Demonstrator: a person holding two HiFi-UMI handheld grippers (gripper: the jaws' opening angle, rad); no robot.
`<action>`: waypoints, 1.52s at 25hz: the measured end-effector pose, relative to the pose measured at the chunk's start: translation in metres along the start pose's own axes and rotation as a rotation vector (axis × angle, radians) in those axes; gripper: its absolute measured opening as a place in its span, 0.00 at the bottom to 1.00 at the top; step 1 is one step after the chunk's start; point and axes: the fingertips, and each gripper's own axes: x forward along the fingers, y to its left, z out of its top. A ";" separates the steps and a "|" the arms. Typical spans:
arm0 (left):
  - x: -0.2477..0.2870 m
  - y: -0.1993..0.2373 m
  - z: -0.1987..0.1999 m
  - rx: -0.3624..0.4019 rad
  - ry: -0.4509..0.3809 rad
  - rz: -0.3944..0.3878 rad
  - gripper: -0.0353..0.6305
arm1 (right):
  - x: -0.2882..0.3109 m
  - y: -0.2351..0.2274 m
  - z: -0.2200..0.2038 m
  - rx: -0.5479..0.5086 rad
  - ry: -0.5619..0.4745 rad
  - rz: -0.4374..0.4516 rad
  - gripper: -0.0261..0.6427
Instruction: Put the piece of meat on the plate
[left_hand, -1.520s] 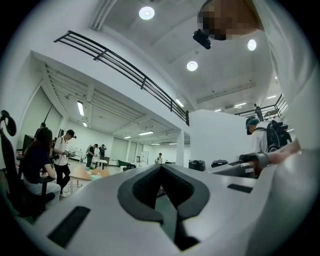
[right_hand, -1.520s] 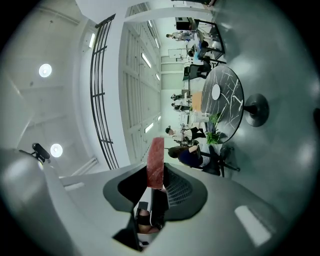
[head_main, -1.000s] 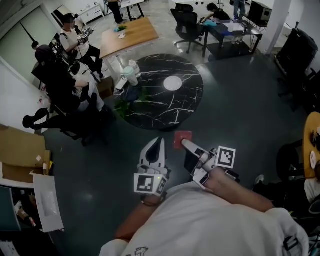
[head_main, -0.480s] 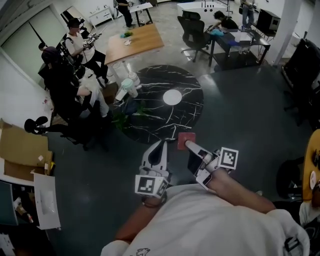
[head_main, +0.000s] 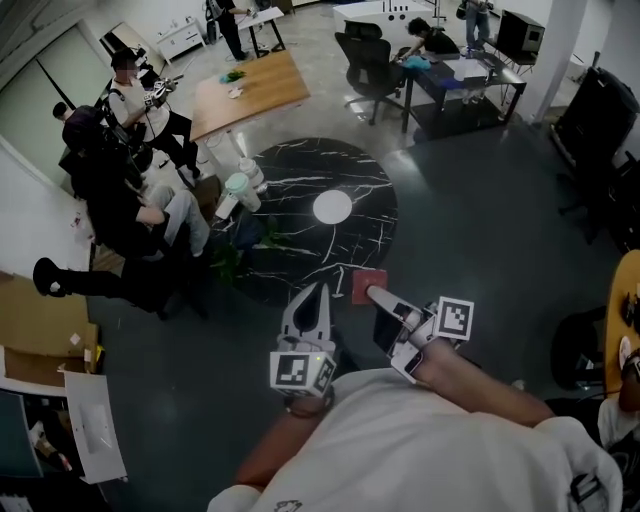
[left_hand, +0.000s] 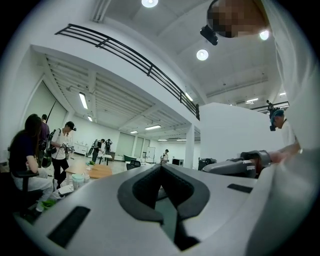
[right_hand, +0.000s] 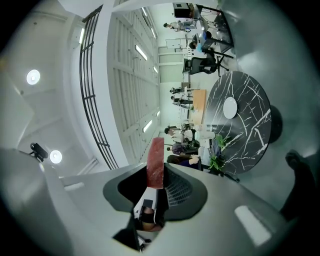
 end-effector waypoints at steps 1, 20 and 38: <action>0.006 0.004 -0.001 -0.003 0.004 -0.005 0.06 | 0.003 -0.002 0.004 -0.002 -0.006 -0.007 0.17; 0.159 0.156 -0.008 -0.003 0.047 -0.151 0.06 | 0.166 -0.063 0.097 0.005 -0.156 -0.079 0.17; 0.228 0.237 -0.027 -0.006 0.052 -0.144 0.06 | 0.250 -0.114 0.144 -0.006 -0.150 -0.155 0.17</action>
